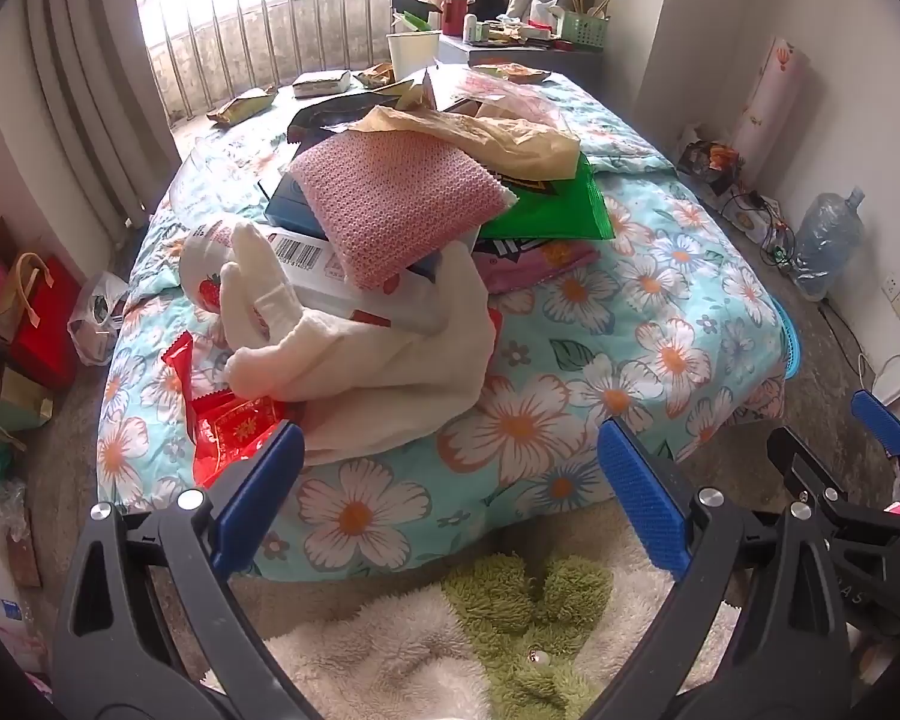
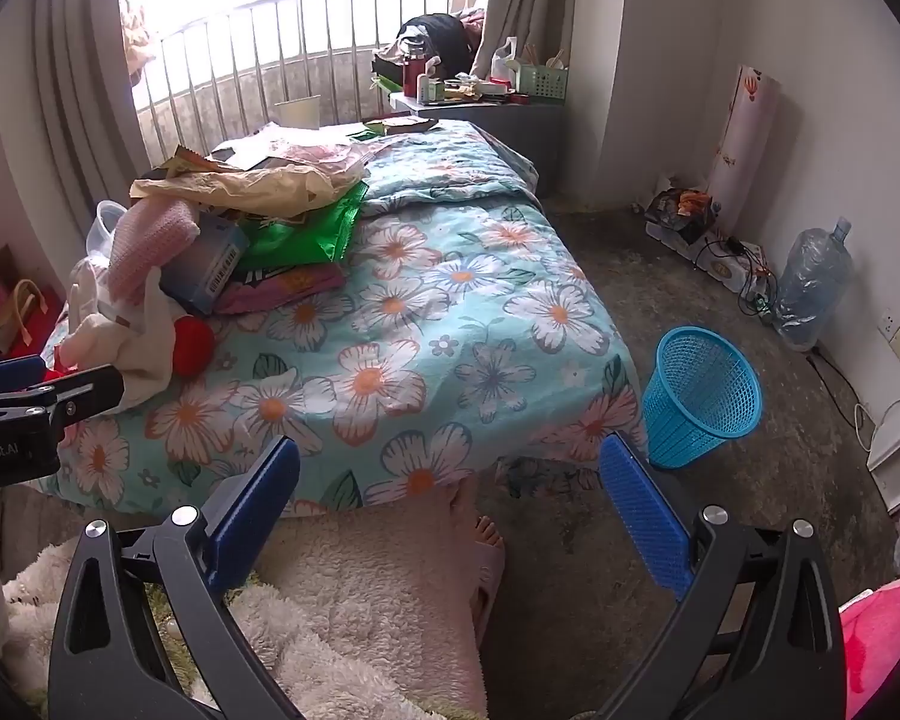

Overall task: Collect trash
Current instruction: 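Move both grippers toward the pile of items on the bed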

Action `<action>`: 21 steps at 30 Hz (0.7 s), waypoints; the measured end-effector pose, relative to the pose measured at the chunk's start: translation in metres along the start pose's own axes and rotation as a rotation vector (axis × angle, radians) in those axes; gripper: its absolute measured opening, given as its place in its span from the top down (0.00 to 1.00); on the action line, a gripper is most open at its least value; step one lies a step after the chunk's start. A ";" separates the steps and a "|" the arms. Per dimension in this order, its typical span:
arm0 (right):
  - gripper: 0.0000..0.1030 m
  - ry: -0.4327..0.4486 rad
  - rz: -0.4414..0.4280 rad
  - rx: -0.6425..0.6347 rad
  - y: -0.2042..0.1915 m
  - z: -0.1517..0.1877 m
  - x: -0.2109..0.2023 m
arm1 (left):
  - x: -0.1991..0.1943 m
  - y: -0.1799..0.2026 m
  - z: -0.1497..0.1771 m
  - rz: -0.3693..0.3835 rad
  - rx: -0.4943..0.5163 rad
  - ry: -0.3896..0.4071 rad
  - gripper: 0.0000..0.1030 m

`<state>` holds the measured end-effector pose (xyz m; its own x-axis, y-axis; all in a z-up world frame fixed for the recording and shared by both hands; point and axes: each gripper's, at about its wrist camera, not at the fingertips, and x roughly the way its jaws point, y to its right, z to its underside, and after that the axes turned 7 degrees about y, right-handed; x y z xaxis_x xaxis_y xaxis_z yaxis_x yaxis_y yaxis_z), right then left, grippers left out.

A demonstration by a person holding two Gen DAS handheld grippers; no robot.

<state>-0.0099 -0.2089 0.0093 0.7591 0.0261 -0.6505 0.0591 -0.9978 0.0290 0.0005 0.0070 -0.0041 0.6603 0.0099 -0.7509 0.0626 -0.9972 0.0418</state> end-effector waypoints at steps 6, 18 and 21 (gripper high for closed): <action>0.05 0.001 0.001 -0.001 0.001 0.000 0.003 | 0.000 0.000 0.000 0.000 0.001 0.000 0.09; 0.05 0.001 -0.002 0.004 0.002 0.001 0.005 | 0.000 0.000 0.000 -0.001 0.001 0.000 0.09; 0.05 0.000 -0.004 0.005 0.003 0.000 0.005 | 0.000 0.000 0.000 -0.002 0.000 -0.001 0.09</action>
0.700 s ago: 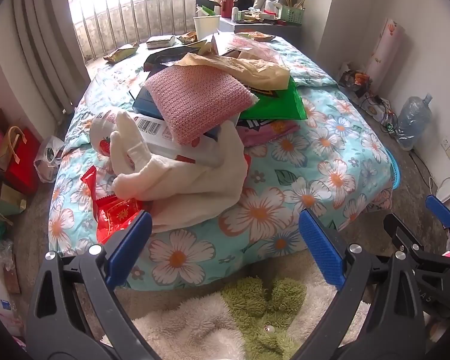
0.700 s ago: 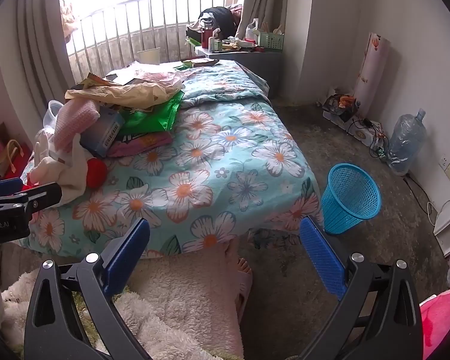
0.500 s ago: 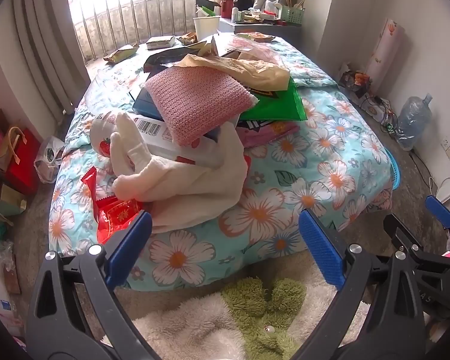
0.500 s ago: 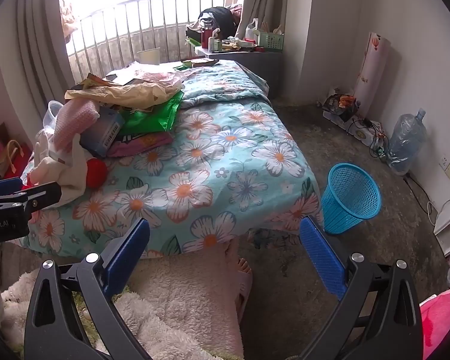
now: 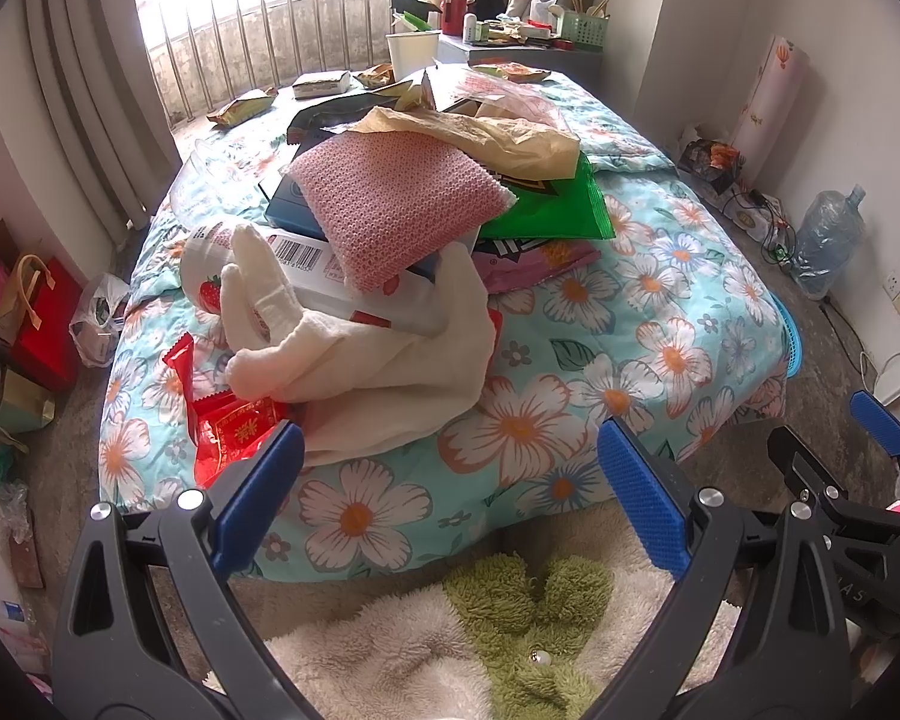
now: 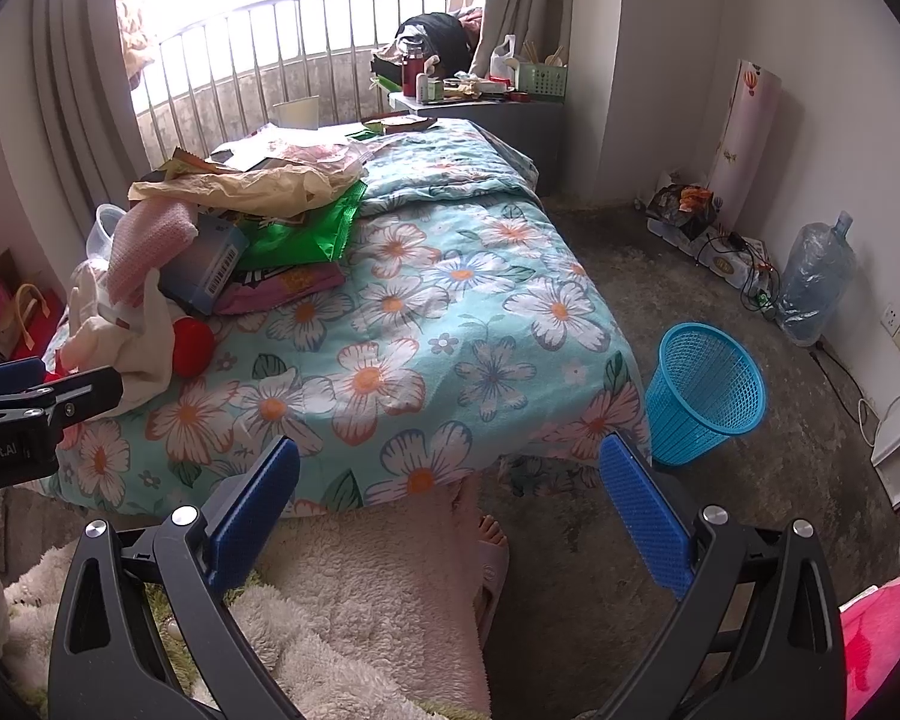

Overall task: Collect trash
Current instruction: 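Move both grippers toward the pile of items on the bed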

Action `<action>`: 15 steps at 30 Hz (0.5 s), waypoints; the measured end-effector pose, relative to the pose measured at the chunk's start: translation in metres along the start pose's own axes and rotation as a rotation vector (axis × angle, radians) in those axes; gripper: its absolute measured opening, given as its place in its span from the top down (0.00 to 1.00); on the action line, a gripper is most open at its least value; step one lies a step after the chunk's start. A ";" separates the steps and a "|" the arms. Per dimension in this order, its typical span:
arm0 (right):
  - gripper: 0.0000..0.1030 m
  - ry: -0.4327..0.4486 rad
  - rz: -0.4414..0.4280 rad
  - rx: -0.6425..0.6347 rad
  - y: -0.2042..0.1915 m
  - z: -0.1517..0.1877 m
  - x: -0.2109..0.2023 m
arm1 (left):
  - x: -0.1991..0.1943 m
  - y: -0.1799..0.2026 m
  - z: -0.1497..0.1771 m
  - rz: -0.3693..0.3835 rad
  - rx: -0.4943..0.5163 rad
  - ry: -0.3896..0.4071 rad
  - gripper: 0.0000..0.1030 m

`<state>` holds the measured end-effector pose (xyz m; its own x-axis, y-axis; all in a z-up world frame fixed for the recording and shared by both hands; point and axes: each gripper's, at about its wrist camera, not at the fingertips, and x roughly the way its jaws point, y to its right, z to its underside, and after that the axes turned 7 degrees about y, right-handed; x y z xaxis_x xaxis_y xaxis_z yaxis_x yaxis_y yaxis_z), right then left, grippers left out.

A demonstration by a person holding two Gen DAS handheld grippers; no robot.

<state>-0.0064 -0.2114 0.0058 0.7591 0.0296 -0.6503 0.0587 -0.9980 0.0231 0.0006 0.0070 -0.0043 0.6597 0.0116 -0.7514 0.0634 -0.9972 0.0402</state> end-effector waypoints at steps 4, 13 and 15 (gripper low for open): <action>0.05 0.000 -0.004 0.004 0.002 0.000 0.000 | 0.001 -0.005 0.001 0.001 -0.002 -0.002 0.09; 0.05 -0.016 -0.035 0.042 -0.003 -0.001 0.009 | 0.009 -0.013 0.002 0.000 -0.008 -0.022 0.09; 0.05 -0.022 -0.059 0.069 0.002 -0.004 0.010 | 0.012 -0.012 0.002 -0.001 -0.009 -0.029 0.09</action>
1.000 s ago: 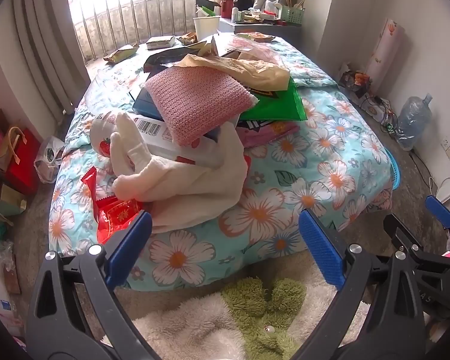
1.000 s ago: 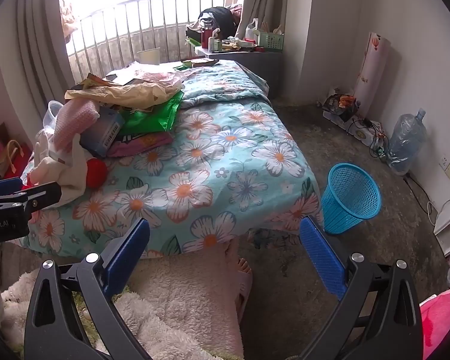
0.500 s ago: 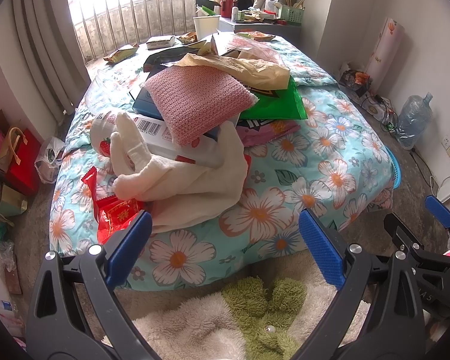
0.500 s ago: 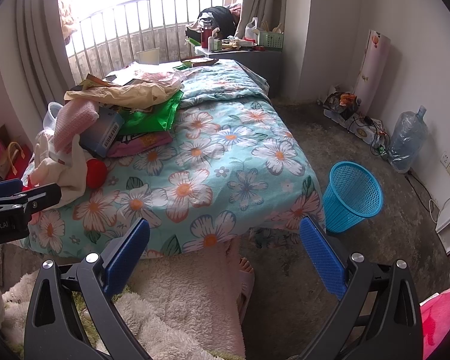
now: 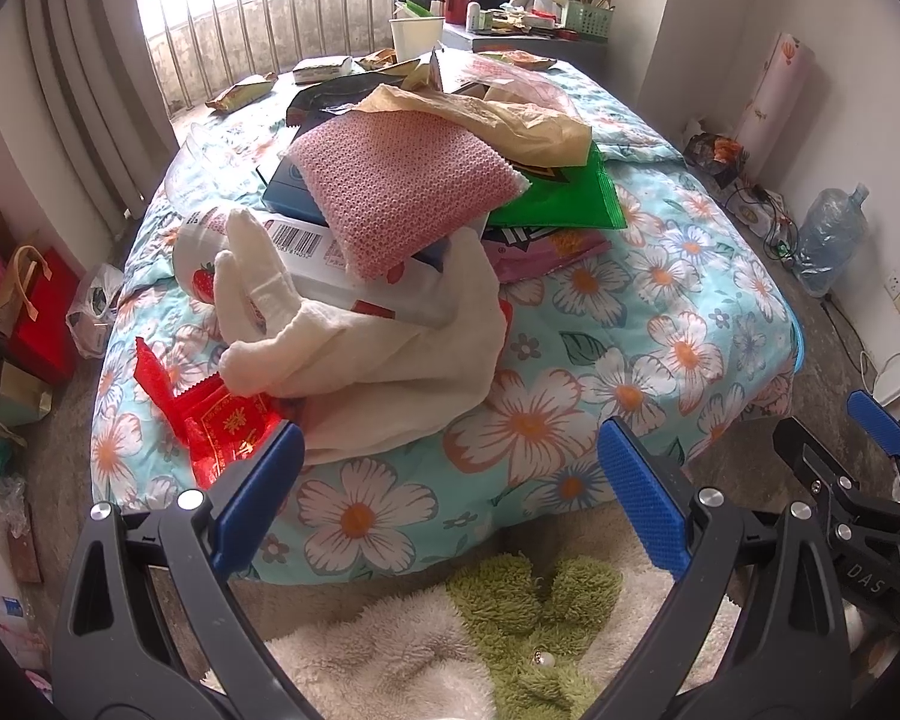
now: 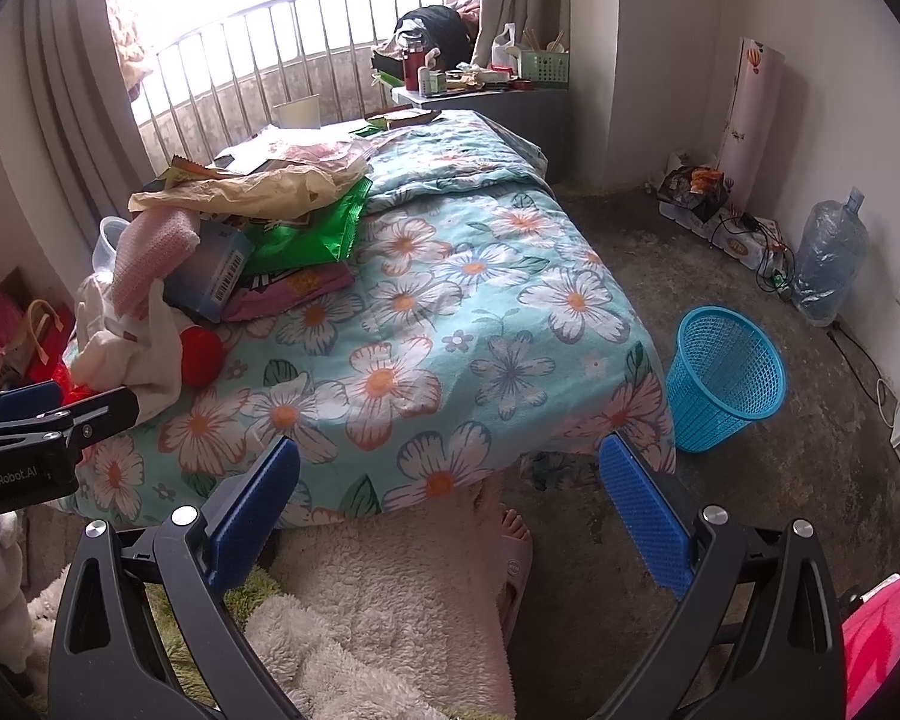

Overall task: Collect trash
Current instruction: 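Move both grippers toward the pile of items on the bed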

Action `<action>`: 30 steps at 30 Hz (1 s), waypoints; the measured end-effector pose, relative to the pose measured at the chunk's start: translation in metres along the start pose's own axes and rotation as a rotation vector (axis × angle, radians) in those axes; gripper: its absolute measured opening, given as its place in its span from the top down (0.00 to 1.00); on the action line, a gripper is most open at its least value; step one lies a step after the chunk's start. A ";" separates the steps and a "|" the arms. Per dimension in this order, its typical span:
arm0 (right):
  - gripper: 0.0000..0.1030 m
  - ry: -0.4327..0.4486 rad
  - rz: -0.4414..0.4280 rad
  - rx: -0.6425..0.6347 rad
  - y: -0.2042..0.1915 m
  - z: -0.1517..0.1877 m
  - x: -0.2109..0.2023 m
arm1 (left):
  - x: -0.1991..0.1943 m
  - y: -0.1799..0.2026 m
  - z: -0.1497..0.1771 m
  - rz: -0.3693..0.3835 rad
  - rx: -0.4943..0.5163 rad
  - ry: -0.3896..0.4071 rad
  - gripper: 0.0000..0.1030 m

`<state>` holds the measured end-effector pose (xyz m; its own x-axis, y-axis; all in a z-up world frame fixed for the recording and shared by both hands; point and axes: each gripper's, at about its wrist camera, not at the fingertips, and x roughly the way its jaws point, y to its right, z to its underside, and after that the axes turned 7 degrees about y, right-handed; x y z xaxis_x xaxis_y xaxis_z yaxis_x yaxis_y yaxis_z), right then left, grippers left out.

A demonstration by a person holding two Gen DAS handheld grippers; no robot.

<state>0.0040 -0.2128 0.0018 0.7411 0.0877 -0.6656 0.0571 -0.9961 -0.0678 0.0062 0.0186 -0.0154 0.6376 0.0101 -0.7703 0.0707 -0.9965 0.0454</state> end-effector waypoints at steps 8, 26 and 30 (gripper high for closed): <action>0.05 0.003 -0.014 0.048 -0.004 -0.011 0.008 | 0.005 -0.008 -0.003 0.009 -0.011 0.006 0.09; 0.05 0.185 -0.150 -0.074 -0.078 -0.078 0.024 | -0.037 -0.104 -0.069 0.050 -0.141 0.361 0.09; 0.05 0.148 -0.231 -0.087 -0.094 -0.080 0.037 | -0.025 -0.154 -0.090 0.005 -0.249 0.376 0.09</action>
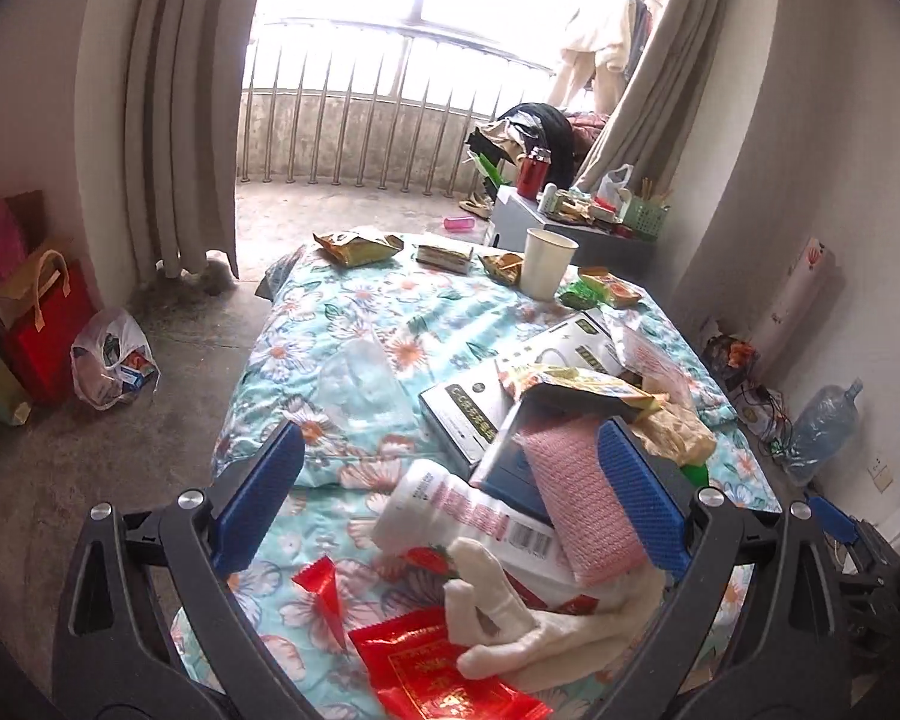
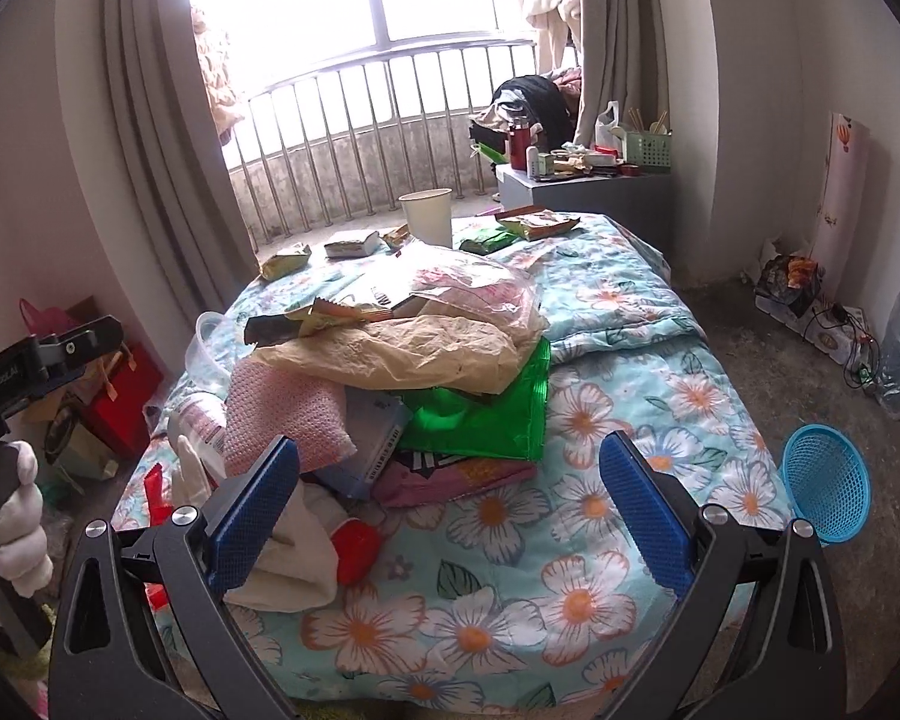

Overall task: Collect trash
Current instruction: 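Move both grippers toward the pile of items on the bed, then grasp the clear plastic cup with the left gripper while the right gripper grasps the red wrapper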

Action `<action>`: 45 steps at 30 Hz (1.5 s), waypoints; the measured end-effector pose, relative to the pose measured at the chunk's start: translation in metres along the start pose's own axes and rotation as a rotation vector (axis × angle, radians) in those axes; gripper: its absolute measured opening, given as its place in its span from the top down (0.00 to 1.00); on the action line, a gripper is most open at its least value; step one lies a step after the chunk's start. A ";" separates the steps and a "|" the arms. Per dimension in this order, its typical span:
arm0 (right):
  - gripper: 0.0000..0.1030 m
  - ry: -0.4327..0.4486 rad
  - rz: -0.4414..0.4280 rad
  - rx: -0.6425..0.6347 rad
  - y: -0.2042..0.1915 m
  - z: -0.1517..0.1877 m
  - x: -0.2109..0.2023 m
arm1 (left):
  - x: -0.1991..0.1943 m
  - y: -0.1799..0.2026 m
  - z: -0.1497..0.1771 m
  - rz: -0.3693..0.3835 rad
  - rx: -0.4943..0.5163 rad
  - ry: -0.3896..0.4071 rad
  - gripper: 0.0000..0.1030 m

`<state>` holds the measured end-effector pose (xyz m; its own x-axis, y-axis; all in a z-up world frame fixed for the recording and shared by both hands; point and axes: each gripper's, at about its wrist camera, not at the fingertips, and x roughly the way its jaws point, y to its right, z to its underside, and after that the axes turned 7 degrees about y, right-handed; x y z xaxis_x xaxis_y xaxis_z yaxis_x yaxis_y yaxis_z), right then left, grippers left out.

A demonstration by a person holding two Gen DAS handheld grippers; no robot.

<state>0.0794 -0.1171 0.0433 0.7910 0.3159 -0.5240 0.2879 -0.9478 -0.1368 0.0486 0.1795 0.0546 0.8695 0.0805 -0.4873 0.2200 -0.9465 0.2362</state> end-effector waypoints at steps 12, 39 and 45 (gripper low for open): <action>0.10 -0.128 -0.153 0.094 -0.004 0.007 0.031 | 0.122 -0.036 -0.029 -0.095 0.037 -0.182 0.29; 0.37 -0.280 -0.526 -0.002 -0.061 0.037 0.014 | 0.080 -0.103 -0.002 -0.195 -0.026 -0.140 0.96; 0.42 -0.449 -0.591 -0.012 -0.102 0.061 0.040 | 0.052 -0.109 0.001 -0.213 -0.044 -0.101 0.96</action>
<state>0.0486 -0.0108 -0.0146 0.2062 0.7229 -0.6595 0.6052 -0.6238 -0.4945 0.0695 0.2869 0.0027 0.7530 0.2434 -0.6113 0.4150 -0.8966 0.1542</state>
